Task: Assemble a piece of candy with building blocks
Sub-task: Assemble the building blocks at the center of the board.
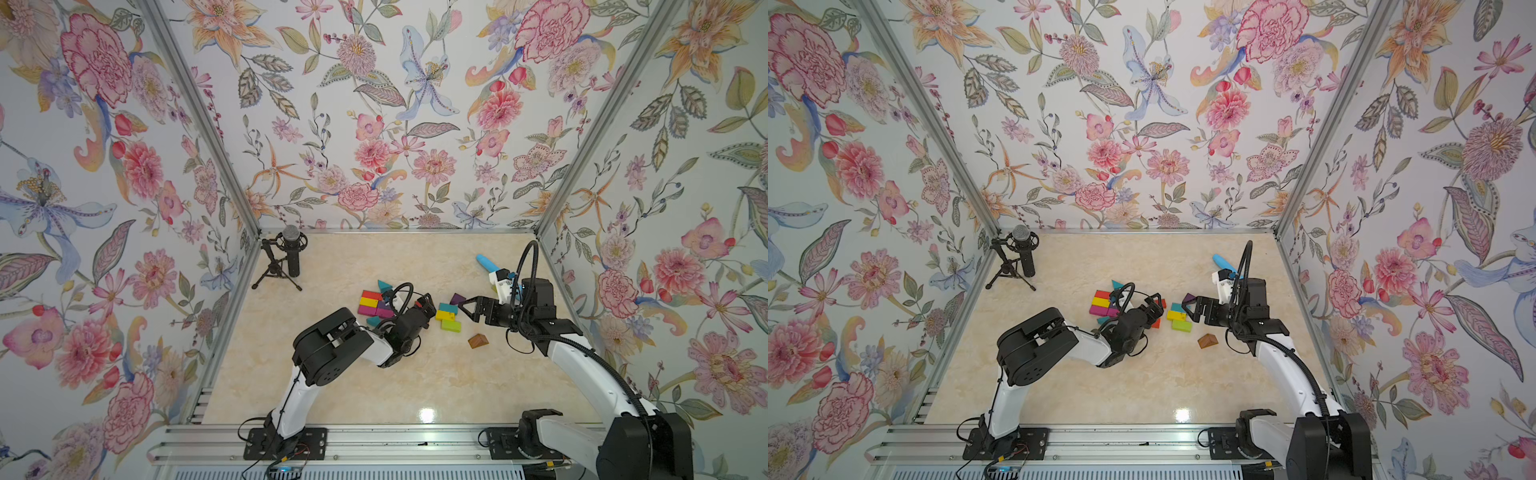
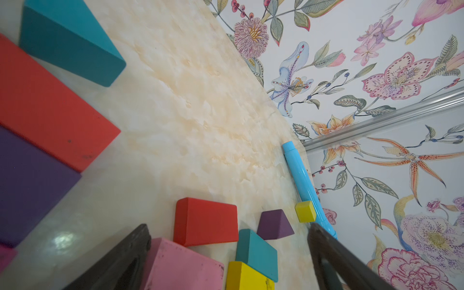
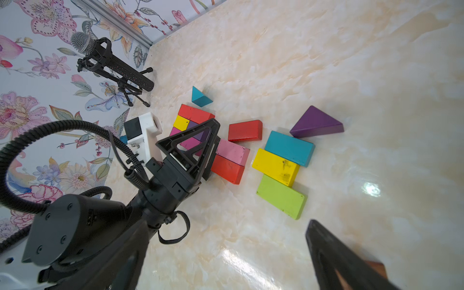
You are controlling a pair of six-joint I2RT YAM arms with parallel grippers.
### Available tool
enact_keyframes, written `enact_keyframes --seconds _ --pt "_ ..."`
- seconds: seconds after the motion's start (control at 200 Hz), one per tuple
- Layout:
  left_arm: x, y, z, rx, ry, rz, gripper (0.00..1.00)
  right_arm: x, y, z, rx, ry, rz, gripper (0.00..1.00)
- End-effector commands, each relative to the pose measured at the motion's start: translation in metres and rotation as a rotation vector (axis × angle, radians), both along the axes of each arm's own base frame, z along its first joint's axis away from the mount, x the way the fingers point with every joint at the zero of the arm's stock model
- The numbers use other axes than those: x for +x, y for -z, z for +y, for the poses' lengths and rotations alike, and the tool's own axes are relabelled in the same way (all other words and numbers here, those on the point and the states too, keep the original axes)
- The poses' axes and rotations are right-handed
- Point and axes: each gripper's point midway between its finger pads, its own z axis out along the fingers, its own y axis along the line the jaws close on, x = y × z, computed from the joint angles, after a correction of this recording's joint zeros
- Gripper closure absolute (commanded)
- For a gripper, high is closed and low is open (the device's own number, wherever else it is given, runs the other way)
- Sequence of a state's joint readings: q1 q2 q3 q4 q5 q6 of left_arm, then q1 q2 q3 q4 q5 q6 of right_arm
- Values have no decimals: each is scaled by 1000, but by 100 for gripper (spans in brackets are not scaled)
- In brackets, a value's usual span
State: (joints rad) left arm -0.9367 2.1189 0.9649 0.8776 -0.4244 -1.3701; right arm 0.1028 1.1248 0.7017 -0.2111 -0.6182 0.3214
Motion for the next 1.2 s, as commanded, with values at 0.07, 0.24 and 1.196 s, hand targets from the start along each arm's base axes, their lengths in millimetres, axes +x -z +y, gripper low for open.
enact_keyframes --seconds 0.07,0.24,1.196 --pt "2 7 -13 -25 -2 2 1 0 2 -1 8 -14 -10 0" --pt "4 8 -17 -27 1 6 1 1 3 -3 12 -12 -8 0" --pt "5 10 -43 -42 58 8 1 2 9 -12 23 5 0 0"
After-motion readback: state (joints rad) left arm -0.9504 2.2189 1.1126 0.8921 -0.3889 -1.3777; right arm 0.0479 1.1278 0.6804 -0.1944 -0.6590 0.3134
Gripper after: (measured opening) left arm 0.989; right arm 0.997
